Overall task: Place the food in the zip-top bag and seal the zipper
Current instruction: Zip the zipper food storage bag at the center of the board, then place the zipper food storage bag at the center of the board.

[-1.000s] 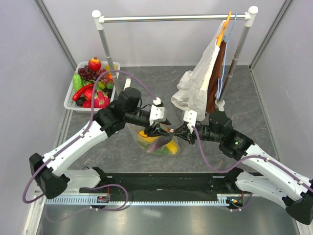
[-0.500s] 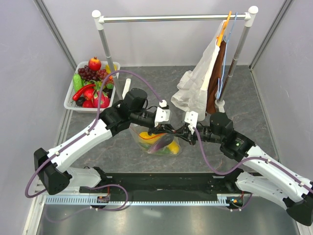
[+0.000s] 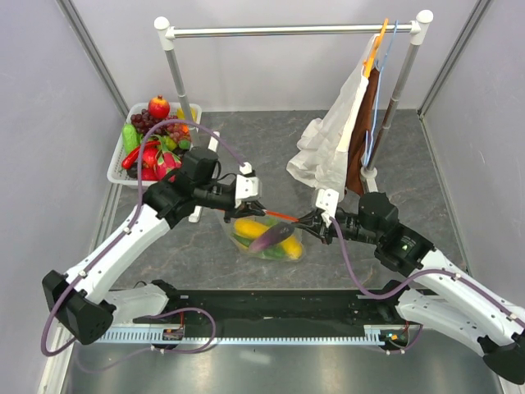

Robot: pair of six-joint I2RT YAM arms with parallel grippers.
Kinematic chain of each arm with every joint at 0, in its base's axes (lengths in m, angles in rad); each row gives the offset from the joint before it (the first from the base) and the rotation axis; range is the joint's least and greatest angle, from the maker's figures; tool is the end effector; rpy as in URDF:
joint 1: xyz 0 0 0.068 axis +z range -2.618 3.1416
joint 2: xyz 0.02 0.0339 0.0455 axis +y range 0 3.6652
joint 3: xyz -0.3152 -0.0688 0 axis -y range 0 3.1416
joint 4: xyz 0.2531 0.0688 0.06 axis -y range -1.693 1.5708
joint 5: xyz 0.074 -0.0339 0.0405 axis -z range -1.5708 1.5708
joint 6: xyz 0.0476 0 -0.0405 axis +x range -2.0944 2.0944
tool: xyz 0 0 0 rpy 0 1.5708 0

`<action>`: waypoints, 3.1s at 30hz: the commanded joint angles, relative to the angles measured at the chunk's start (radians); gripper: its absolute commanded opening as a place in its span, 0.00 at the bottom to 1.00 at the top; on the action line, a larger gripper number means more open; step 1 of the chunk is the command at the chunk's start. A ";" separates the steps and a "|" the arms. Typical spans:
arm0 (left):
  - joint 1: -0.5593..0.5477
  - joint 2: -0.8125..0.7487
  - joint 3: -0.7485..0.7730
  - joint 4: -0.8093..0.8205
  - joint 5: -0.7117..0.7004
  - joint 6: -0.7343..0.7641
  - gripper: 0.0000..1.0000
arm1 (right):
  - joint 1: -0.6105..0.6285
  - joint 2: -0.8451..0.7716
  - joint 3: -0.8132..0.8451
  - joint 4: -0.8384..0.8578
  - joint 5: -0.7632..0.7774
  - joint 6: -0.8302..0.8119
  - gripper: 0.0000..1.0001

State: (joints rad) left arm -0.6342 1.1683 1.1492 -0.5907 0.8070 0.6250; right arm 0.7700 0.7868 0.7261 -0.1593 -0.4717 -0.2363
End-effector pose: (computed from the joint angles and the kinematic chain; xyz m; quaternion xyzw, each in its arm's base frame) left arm 0.1717 -0.1689 0.3974 0.6269 0.5523 -0.3501 0.4235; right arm 0.1051 0.1320 0.3558 -0.4939 0.5944 0.3362 0.5383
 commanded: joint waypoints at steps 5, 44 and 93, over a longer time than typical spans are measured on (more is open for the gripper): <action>0.209 -0.105 -0.054 -0.221 -0.075 0.258 0.02 | 0.002 -0.078 -0.025 -0.020 0.042 -0.023 0.00; 0.033 -0.035 0.080 -0.287 -0.081 0.191 0.69 | 0.002 -0.096 -0.001 -0.088 0.042 -0.087 0.00; -0.180 0.260 -0.095 -0.051 -0.252 -0.188 0.02 | 0.003 -0.156 0.087 -0.235 0.039 0.046 0.98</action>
State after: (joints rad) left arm -0.7490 1.4853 1.1641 -0.7116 0.4782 0.5968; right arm 0.7719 0.6342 0.7708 -0.3828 -0.4210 -0.2180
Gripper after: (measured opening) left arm 0.032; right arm 0.982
